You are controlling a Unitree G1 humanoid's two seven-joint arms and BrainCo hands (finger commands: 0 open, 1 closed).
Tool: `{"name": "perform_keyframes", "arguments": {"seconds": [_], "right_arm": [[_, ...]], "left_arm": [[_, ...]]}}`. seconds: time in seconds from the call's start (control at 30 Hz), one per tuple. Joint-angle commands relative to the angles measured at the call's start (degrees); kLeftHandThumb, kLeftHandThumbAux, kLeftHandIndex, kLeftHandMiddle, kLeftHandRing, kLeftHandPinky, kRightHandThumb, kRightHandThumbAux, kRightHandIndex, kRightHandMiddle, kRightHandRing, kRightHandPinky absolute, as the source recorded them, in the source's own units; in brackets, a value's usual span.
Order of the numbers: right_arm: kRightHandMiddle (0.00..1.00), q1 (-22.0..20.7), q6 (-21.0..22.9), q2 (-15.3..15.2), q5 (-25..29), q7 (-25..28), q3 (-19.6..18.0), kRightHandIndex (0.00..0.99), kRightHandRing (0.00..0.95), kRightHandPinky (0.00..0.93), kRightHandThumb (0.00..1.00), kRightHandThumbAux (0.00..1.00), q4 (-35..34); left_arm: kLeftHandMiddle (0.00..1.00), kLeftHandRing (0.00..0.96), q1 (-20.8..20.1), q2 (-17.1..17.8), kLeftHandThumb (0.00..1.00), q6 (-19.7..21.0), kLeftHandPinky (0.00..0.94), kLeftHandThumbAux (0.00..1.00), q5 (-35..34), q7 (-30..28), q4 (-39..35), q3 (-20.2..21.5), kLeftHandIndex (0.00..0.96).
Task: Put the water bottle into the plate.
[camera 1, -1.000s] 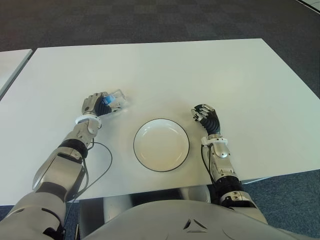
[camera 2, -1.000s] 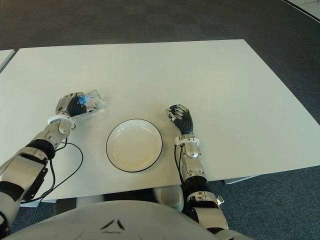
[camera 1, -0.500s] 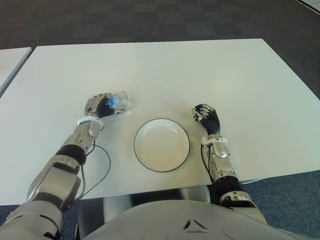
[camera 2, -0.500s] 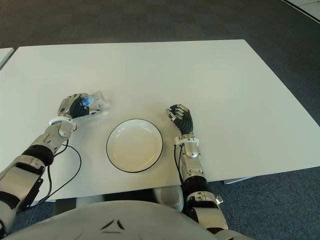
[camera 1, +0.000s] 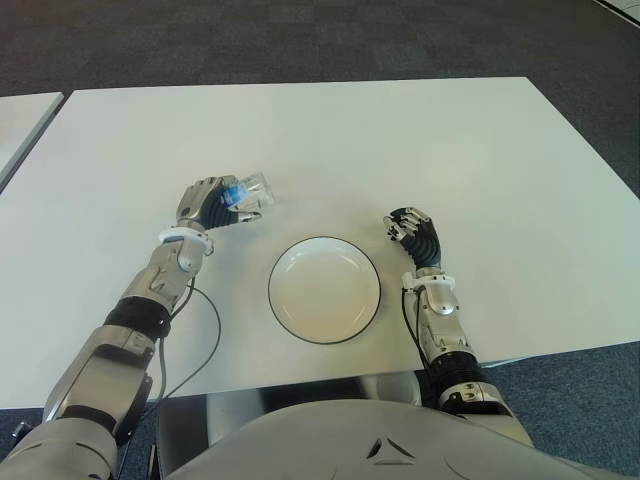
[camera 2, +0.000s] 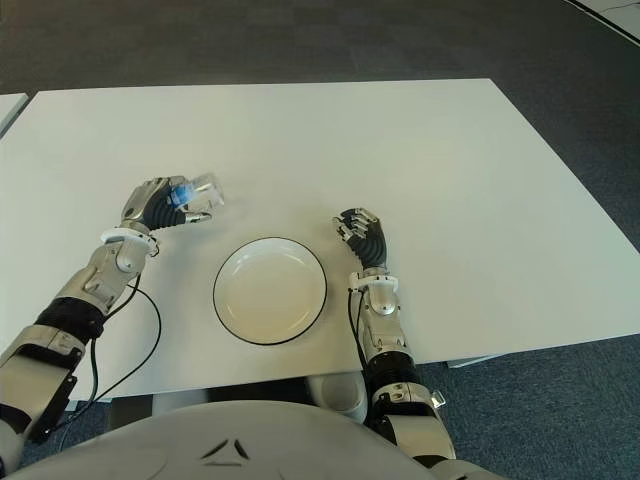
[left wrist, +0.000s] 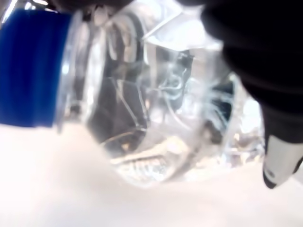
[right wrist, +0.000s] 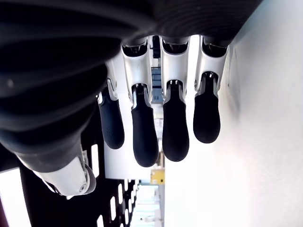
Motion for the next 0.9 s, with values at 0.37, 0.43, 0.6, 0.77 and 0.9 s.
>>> {"name": "perform_keyframes", "arguments": {"seconds": [0.37,0.43,0.6,0.77,0.9], "right_arm": [[0.595,1.11,1.1,0.19,-0.18,-0.09,0.21,0.432,0.604,0.619,0.706,0.729,1.22],[0.595,1.18,1.02,0.17,-0.38,-0.26,0.29,0.432,0.605,0.619,0.706,0.729,1.15],[0.595,1.15,0.92,-0.04,-0.71,-0.4,0.43,0.432,0.607,0.617,0.706,0.728,1.13],[0.598,1.0,0.96,-0.13,-0.57,-0.21,0.47,0.432,0.606,0.616,0.706,0.728,1.38],[0.599,0.86,0.9,-0.11,-0.47,-0.12,0.47,0.432,0.607,0.619,0.706,0.728,1.65]], "left_arm": [[0.527,0.848,4.62,-2.05,0.851,0.14,0.733,0.671,-1.07,-3.87,-19.95,4.52,0.394],[0.527,0.849,5.2,-2.58,0.851,0.18,0.709,0.671,-1.35,-4.52,-22.41,4.76,0.394],[0.527,0.857,8.91,-6.06,0.852,-0.85,0.772,0.669,1.03,-3.81,-33.32,3.7,0.396],[0.53,0.86,10.67,-7.08,0.853,-1.44,0.793,0.668,2.92,-5.26,-36.92,2.65,0.399],[0.535,0.861,12.16,-7.53,0.854,-1.58,0.801,0.667,4.69,-6.75,-39.58,1.34,0.4]]}}
